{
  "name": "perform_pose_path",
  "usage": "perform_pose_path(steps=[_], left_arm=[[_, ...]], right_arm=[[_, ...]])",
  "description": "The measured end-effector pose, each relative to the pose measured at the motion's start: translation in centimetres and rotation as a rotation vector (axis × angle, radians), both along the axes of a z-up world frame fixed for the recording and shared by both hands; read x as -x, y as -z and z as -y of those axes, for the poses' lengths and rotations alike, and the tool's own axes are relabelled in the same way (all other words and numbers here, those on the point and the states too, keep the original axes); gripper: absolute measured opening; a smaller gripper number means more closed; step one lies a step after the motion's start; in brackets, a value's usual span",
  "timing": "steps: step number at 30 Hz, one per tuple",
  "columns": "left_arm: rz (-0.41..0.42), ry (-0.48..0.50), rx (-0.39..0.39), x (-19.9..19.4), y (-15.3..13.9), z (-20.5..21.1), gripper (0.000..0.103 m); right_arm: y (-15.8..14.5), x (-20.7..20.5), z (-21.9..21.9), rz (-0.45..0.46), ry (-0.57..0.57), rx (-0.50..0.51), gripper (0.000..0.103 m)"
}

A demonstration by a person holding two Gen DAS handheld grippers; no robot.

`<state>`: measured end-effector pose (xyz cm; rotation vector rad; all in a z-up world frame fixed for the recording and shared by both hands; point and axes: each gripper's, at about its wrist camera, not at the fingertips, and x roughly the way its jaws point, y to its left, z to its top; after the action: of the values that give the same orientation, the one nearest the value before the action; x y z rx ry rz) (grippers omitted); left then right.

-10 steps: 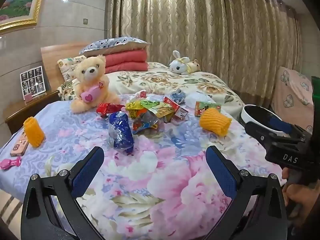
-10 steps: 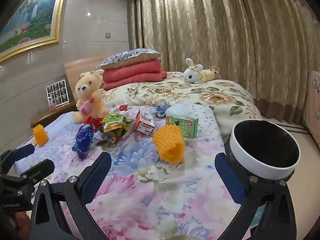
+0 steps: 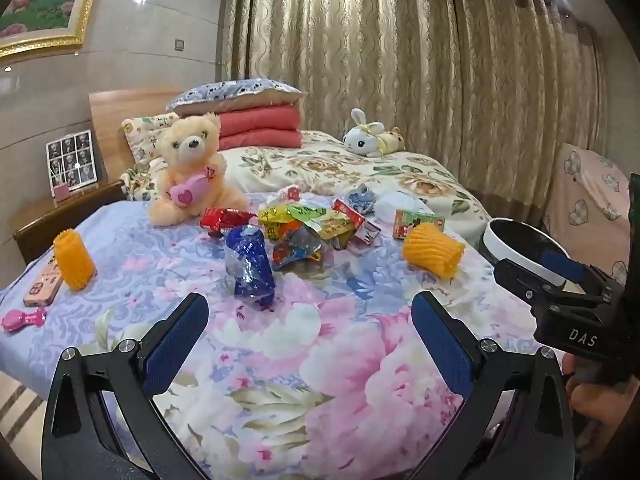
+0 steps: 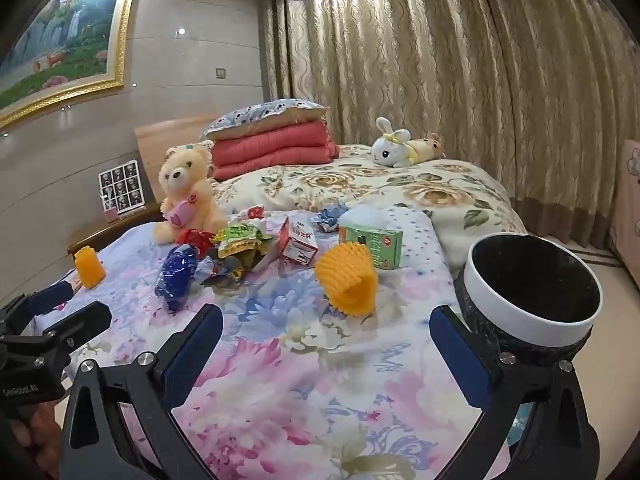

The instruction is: Collect trash

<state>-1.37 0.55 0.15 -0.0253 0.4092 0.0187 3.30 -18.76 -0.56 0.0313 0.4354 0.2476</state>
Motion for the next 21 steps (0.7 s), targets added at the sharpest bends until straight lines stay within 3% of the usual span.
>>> perform_pose_path(steps=[21], left_arm=[[0.043, -0.033, -0.006, 0.41, -0.68, -0.68, 0.103]], right_arm=[[-0.20, 0.24, -0.27, 0.028, -0.014, -0.024, 0.103]])
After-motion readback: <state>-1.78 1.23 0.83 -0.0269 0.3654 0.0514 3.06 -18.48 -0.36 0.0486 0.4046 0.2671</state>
